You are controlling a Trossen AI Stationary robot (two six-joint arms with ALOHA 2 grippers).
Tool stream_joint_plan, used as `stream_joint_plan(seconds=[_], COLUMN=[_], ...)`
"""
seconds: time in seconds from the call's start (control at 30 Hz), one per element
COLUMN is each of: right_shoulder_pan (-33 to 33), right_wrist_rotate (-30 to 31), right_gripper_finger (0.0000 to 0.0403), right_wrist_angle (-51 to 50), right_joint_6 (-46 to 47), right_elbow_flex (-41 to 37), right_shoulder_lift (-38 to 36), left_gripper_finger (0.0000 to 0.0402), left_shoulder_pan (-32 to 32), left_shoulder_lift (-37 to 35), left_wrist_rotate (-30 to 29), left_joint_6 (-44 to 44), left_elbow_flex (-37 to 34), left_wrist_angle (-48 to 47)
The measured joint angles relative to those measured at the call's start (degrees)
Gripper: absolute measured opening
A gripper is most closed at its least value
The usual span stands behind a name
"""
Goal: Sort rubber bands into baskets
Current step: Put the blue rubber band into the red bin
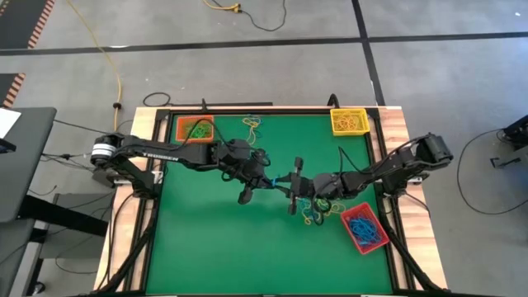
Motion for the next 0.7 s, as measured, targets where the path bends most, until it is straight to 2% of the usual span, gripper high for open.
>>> stream_joint_plan(seconds=[0.17,0.3,0.43,0.7], right_shoulder_pan=[0.49,1.06,2.31,4.57], right_wrist_rotate=[0.31,0.71,4.20,7.57], right_gripper_finger=[0.0016,0.0020,0.0016,0.0014], right_wrist_angle=[-2.76,-4.42,-7.22,-16.88], right_joint_6=[-0.69,-0.04,0.29,5.31], right_elbow_flex=[0.07,0.07,0.07,0.07], right_shoulder_lift=[-0.09,-0.11,-0.11,-4.23], left_gripper_finger=[0.0000,0.0000,0.0007,0.0069], left_shoulder_pan=[-0.01,0.00,-0.04,-0.86], left_shoulder_lift=[-0.58,-1.62,-1.62,-1.60], left_wrist_rotate=[-0.17,-0.44,-0.60,-4.10], left_joint_6=[0.21,0.56,2.03,6.26], left_elbow_flex=[-0.02,0.00,0.00,0.00], left_wrist_angle=[-0.44,-0.53,-3.16,-7.45])
